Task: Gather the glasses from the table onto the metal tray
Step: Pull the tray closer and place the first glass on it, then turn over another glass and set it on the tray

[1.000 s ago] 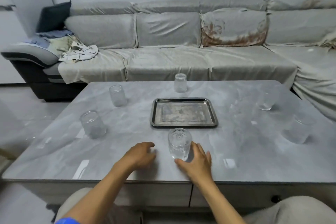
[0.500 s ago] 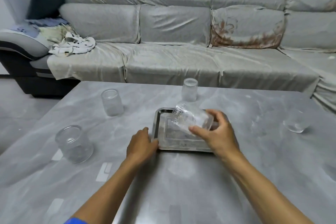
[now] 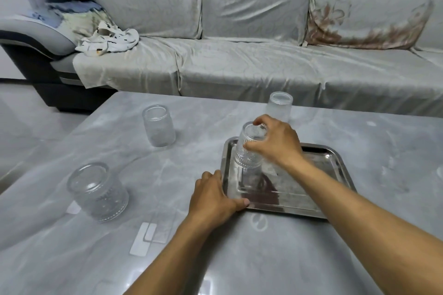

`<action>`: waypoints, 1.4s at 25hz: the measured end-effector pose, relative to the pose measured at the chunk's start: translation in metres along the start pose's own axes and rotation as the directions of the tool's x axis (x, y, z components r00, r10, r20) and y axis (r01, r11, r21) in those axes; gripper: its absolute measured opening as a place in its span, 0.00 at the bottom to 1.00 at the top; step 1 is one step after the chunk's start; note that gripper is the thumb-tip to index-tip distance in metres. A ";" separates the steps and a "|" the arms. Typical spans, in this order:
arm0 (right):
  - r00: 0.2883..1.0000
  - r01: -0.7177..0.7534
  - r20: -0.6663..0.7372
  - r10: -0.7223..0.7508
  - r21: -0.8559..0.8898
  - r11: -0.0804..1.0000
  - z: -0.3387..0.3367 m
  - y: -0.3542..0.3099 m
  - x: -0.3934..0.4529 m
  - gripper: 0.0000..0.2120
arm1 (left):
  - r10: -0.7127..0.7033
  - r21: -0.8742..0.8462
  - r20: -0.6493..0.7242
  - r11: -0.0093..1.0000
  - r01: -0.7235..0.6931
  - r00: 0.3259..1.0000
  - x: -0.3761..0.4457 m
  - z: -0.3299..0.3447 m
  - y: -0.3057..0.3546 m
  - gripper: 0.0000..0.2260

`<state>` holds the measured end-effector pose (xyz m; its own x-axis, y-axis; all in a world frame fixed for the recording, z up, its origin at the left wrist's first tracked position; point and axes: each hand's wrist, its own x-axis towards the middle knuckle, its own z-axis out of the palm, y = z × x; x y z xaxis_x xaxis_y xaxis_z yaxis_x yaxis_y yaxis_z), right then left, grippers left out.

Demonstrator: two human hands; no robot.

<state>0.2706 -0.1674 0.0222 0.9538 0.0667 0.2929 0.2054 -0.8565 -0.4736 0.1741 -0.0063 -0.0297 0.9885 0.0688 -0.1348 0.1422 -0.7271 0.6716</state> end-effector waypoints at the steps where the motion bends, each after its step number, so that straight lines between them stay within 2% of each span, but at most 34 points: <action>1: 1.000 0.020 0.012 -0.020 -0.009 1.000 0.004 -0.001 0.000 0.28 | 0.006 -0.005 0.002 1.000 -0.006 1.000 0.002 0.000 -0.001 0.29; 7: 0.992 0.044 0.117 -0.041 -0.021 0.999 0.003 -0.013 -0.005 0.28 | 0.028 -0.018 0.056 0.999 -0.027 0.998 -0.002 -0.004 0.000 0.28; 9: 0.993 0.047 0.106 -0.050 0.028 0.999 -0.004 -0.018 -0.022 0.30 | 0.077 0.083 0.086 0.993 -0.084 0.993 -0.006 -0.020 0.002 0.29; 10: 0.997 0.062 0.044 -0.065 0.070 0.996 -0.007 -0.022 -0.036 0.29 | 0.110 0.167 0.060 0.979 -0.118 0.992 -0.008 -0.035 0.000 0.29; 12: 0.992 0.116 -0.058 -0.109 0.148 0.982 -0.009 -0.030 -0.075 0.25 | 0.159 0.301 -0.163 0.948 -0.105 0.974 -0.017 -0.072 -0.011 0.29; 13: 0.990 0.134 -0.057 -0.126 0.163 0.977 -0.009 -0.033 -0.097 0.23 | 0.172 0.346 -0.335 0.937 -0.049 0.926 -0.022 -0.089 -0.021 0.29; 14: 0.989 0.146 -0.033 -0.142 0.162 0.976 -0.008 -0.034 -0.117 0.22 | 0.196 0.396 -0.490 0.918 0.016 0.850 -0.025 -0.103 -0.031 0.30; 15: 0.988 0.152 0.003 -0.155 0.156 0.976 -0.008 -0.034 -0.134 0.22 | 0.189 0.425 -0.591 0.899 0.103 0.784 -0.029 -0.114 -0.041 0.32; 16: 0.985 0.160 0.038 -0.168 0.160 0.974 -0.008 -0.034 -0.149 0.21 | 0.134 0.410 -0.647 0.891 0.194 0.751 -0.035 -0.122 -0.052 0.36; 18: 0.979 0.163 0.094 -0.184 0.192 0.968 -0.012 -0.034 -0.169 0.21 | -0.078 0.225 -0.673 0.926 0.303 0.736 -0.044 -0.129 -0.075 0.42; 20: 0.975 0.154 0.122 -0.184 0.218 0.964 -0.016 -0.035 -0.178 0.21 | -0.318 -0.149 -0.607 0.946 0.290 0.728 -0.045 -0.133 -0.094 0.42; 21: 0.975 0.148 0.132 -0.181 0.228 0.962 -0.016 -0.035 -0.181 0.21 | -0.376 -0.311 -0.573 0.922 0.232 0.728 -0.044 -0.133 -0.102 0.41; 22: 0.975 0.137 0.140 -0.175 0.250 0.958 -0.015 -0.037 -0.183 0.20 | -0.390 -0.390 -0.571 0.903 0.179 0.722 -0.044 -0.132 -0.108 0.38; 24: 0.977 0.088 0.155 -0.144 0.324 0.942 -0.013 -0.041 -0.183 0.20 | -0.380 -0.408 -0.610 0.903 0.135 0.695 -0.047 -0.130 -0.107 0.35; 26: 0.979 0.022 0.178 -0.102 0.403 0.915 -0.016 -0.048 -0.178 0.22 | -0.305 -0.370 -0.657 0.927 0.057 0.689 -0.050 -0.129 -0.084 0.35; 28: 0.985 0.004 0.150 -0.089 0.491 0.871 -0.019 -0.052 -0.170 0.29 | -0.139 -0.320 -0.642 0.942 -0.099 0.754 -0.055 -0.124 -0.045 0.36; 30: 0.983 0.028 0.133 -0.123 0.559 0.829 -0.022 -0.052 -0.160 0.38 | 0.061 -0.272 -0.554 0.929 -0.250 0.830 -0.061 -0.108 0.000 0.38; 32: 0.981 0.074 0.105 -0.164 0.576 0.814 -0.025 -0.048 -0.151 0.45 | 0.221 -0.243 -0.452 0.902 -0.358 0.864 -0.069 -0.079 0.039 0.39; 35: 0.998 0.049 0.007 -0.069 0.616 0.786 -0.030 -0.024 -0.140 0.41 | 0.388 -0.163 -0.327 0.875 -0.456 0.861 -0.072 -0.042 0.071 0.38</action>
<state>0.1256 -0.1717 0.0175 0.9391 0.1291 0.3185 0.3437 -0.3546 -0.8696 0.1154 -0.0337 0.0583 0.9236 0.0005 0.3833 -0.3184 -0.5560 0.7678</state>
